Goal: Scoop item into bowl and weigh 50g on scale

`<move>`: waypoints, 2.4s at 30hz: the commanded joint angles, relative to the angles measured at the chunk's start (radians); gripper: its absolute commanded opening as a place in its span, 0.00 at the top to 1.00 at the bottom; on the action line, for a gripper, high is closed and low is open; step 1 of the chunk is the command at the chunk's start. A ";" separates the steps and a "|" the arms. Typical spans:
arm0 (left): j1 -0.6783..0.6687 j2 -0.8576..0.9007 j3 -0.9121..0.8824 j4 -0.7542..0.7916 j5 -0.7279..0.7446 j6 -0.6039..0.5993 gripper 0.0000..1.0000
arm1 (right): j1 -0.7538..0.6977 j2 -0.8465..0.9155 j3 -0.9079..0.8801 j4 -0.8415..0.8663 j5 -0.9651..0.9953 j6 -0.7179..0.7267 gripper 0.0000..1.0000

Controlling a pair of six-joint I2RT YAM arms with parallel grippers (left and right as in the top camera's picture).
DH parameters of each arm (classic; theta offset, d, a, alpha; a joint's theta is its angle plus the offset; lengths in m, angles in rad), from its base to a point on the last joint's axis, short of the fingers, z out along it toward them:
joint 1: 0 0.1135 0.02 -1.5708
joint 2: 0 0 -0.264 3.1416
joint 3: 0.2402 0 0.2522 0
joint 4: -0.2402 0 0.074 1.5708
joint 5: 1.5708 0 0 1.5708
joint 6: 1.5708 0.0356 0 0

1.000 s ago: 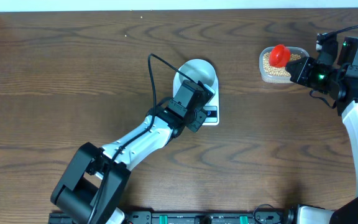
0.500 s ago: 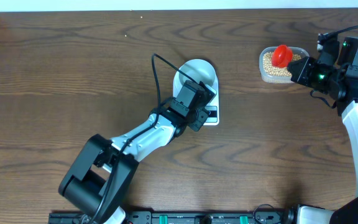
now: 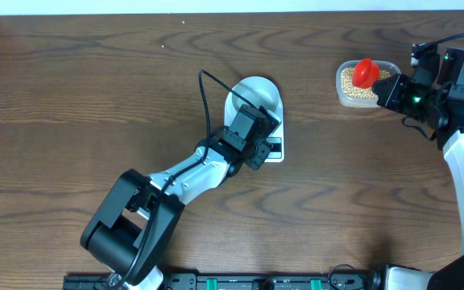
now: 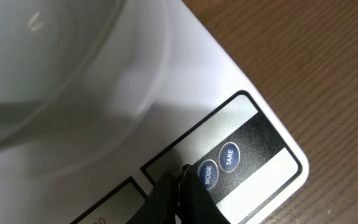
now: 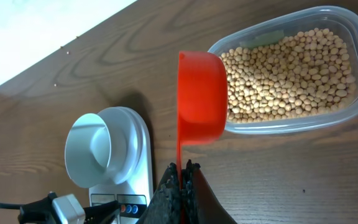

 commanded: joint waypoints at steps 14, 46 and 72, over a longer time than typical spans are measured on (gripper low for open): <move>-0.002 0.089 0.001 -0.013 0.054 -0.005 0.93 | 0.009 -0.008 0.019 -0.011 0.000 -0.015 0.99; -0.002 0.089 -0.005 -0.060 -0.105 0.006 0.92 | 0.009 -0.008 0.019 -0.016 0.001 -0.015 0.99; -0.002 -0.368 0.041 -0.140 -0.104 0.006 0.92 | 0.009 -0.008 0.019 -0.010 0.001 -0.016 0.99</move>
